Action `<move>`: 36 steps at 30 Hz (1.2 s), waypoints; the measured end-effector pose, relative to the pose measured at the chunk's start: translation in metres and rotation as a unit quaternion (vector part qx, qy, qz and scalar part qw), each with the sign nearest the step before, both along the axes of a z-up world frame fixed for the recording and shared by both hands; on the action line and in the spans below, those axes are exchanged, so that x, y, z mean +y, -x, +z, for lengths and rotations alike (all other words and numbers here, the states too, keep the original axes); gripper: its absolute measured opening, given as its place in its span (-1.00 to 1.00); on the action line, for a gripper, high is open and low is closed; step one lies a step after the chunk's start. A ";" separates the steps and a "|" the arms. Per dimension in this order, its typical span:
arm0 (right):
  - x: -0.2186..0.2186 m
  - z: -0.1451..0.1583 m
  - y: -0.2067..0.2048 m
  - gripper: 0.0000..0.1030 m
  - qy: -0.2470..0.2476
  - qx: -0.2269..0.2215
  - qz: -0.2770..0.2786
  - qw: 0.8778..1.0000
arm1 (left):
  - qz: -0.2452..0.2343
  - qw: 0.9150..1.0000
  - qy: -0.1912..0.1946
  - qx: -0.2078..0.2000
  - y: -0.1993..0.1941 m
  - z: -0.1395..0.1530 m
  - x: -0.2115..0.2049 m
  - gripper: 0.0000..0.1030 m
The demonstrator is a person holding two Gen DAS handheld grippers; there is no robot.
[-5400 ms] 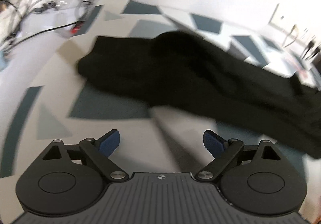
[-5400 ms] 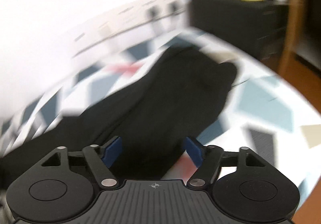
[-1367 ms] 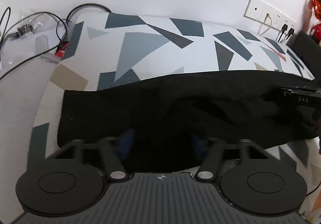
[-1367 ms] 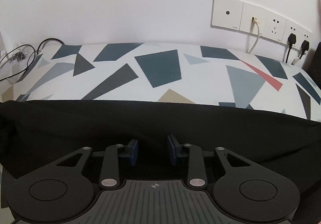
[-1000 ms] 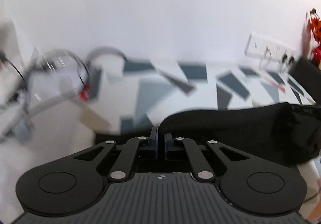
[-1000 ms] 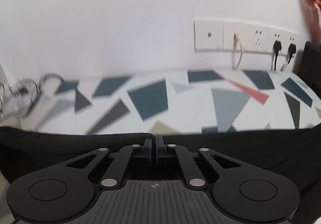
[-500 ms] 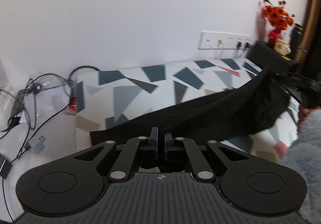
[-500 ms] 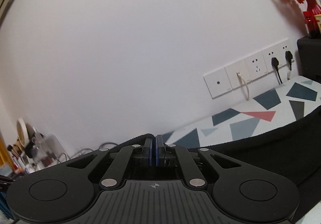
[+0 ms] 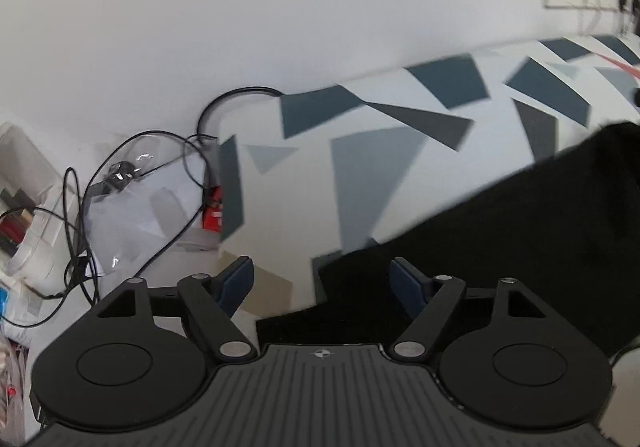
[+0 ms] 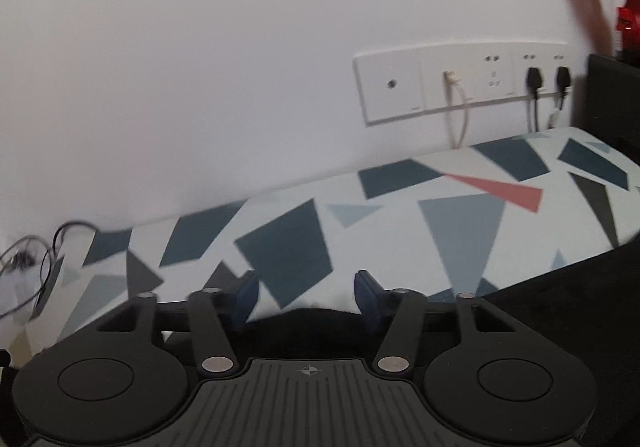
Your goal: Fold clothes
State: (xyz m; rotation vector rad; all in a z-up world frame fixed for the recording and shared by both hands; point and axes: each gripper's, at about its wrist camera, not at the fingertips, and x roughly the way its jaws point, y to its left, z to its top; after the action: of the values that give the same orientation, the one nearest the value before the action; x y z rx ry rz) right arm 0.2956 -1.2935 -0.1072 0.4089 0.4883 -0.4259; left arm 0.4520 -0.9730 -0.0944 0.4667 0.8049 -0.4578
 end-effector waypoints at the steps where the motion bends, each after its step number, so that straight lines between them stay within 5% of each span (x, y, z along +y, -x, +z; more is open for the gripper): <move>1: 0.001 0.003 0.008 0.00 0.000 -0.004 0.011 1.000 | 0.004 1.000 0.024 0.017 0.002 0.002 0.008 0.49; 5: 0.013 0.011 0.049 0.00 0.021 -0.001 0.061 0.998 | 0.040 0.988 0.106 0.101 0.018 0.000 0.036 0.49; 10: 0.038 -0.004 0.092 0.00 0.052 0.044 0.118 0.991 | 0.109 0.948 0.222 0.198 0.041 -0.019 0.057 0.49; 15: 0.051 -0.031 0.089 0.01 0.051 0.105 0.125 0.985 | 0.170 0.916 0.267 0.246 0.044 -0.036 0.055 0.49; 16: 0.048 -0.035 0.087 -0.04 0.043 0.116 0.115 0.986 | 0.181 0.909 0.279 0.251 0.042 -0.039 0.056 0.49; 18: 0.038 -0.038 0.086 -0.72 0.013 0.115 0.092 0.989 | 0.198 0.892 0.310 0.262 0.037 -0.042 0.059 0.48; 21: 0.021 -0.031 0.095 -0.84 -0.032 0.072 0.062 0.995 | 0.206 0.869 0.345 0.289 0.035 -0.048 0.062 0.45; 27: 0.019 -0.034 0.095 -0.85 -0.029 0.078 0.067 0.994 | 0.231 0.850 0.364 0.303 0.028 -0.063 0.059 0.22; 29: 0.018 -0.033 0.096 -0.85 -0.031 0.076 0.065 0.995 | 0.260 0.855 0.357 0.273 0.027 -0.064 0.062 0.15; 32: 0.014 -0.031 0.100 -0.87 -0.035 0.070 0.055 0.995 | 0.291 0.844 0.369 0.257 0.025 -0.068 0.068 -0.07; 36: 0.012 -0.022 0.105 -0.87 -0.032 0.049 0.042 0.997 | 0.285 0.832 0.395 0.265 0.023 -0.072 0.069 -0.62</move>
State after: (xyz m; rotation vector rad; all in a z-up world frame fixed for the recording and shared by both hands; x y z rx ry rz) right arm 0.1909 -1.2817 -0.1293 0.4302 0.6134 -0.3511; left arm 0.4285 -0.9039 -0.1667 -0.7051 1.1433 -0.3158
